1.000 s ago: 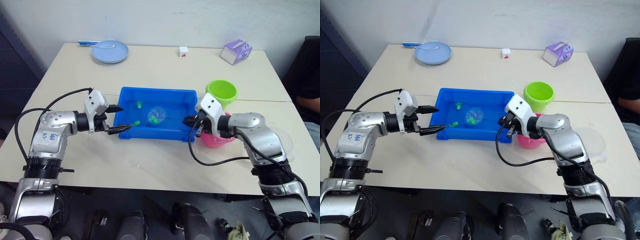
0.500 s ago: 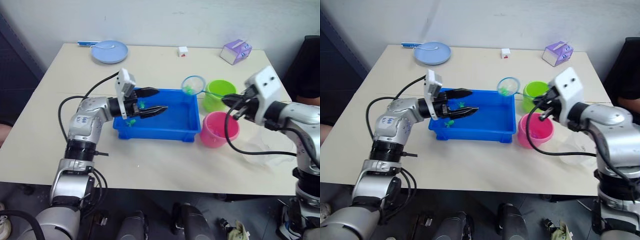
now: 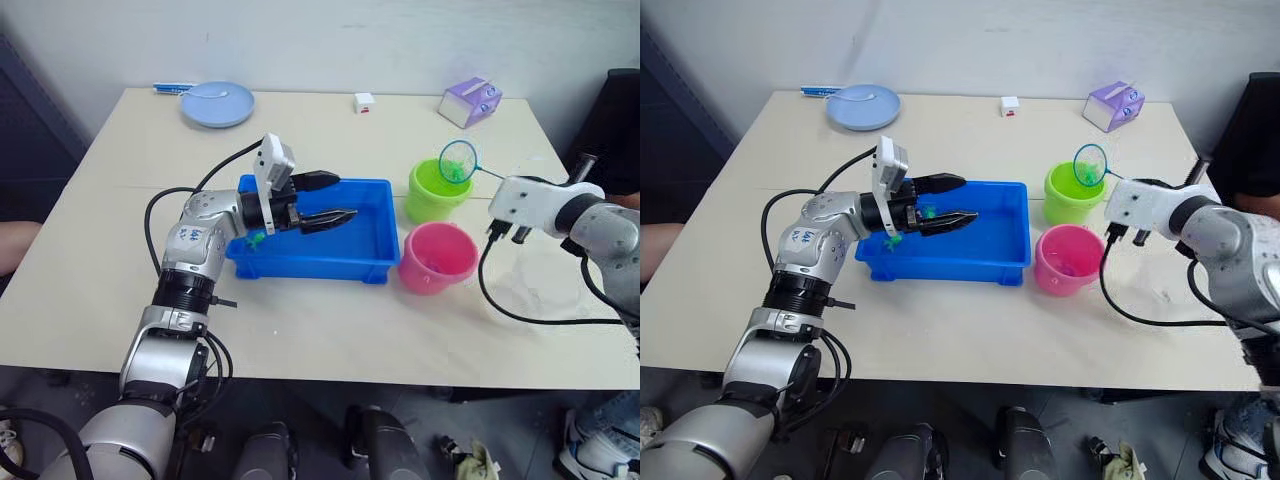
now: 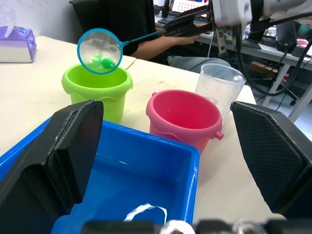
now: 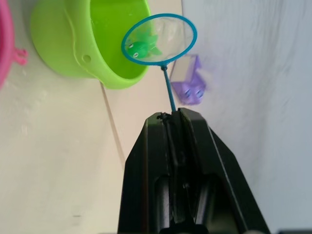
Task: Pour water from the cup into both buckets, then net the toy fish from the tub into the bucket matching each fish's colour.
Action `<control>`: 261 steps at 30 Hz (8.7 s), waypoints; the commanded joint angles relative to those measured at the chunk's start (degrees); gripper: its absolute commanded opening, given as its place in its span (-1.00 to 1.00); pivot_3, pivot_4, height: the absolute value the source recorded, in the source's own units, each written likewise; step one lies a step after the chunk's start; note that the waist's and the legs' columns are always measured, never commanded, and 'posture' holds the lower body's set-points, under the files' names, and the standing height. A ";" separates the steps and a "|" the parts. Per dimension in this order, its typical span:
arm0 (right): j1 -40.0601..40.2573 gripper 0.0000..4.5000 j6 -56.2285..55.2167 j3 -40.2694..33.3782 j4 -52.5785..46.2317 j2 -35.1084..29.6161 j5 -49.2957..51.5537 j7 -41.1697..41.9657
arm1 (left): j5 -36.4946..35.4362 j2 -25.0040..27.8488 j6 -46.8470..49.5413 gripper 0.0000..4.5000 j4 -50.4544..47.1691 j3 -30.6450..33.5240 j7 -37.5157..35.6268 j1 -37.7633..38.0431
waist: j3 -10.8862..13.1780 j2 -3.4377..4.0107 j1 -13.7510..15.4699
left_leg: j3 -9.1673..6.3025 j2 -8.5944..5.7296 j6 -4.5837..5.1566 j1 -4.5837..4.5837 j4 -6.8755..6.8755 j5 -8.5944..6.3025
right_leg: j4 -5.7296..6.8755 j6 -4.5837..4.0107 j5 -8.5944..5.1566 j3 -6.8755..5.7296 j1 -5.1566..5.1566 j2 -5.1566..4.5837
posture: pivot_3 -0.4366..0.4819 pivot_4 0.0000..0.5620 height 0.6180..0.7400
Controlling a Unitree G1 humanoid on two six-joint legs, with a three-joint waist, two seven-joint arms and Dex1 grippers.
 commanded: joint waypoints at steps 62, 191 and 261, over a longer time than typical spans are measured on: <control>-10.43 -0.65 9.02 2.73 -1.80 24.58 12.38 12.30 | 3.39 25.73 3.55 1.00 -13.05 5.99 -0.34 16.82 | -0.01 0.04 0.29 | -0.47 -0.29 0.09 -0.22 0.23 0.00 | 0.04 -0.01 0.00 -0.37 0.07 -0.45 | -0.05 -0.47 0.99; -12.46 -0.65 -13.51 7.10 15.64 26.95 2.88 14.47 | 0.73 19.74 8.00 1.00 -19.50 6.55 6.07 16.71 | 0.00 0.07 -1.40 | -0.23 0.05 0.01 -0.10 0.12 0.01 | 0.05 0.00 0.00 -0.19 0.02 -0.11 | -0.05 -0.47 0.99; -5.45 -0.65 -14.69 -9.13 7.89 3.64 8.86 3.67 | -2.01 5.29 2.41 1.00 -8.26 1.16 -1.89 3.84 | 0.03 0.07 0.04 | 0.01 0.03 -0.02 -0.04 0.05 0.01 | -0.01 0.01 0.01 -0.04 0.03 -0.02 | -0.05 -0.47 0.99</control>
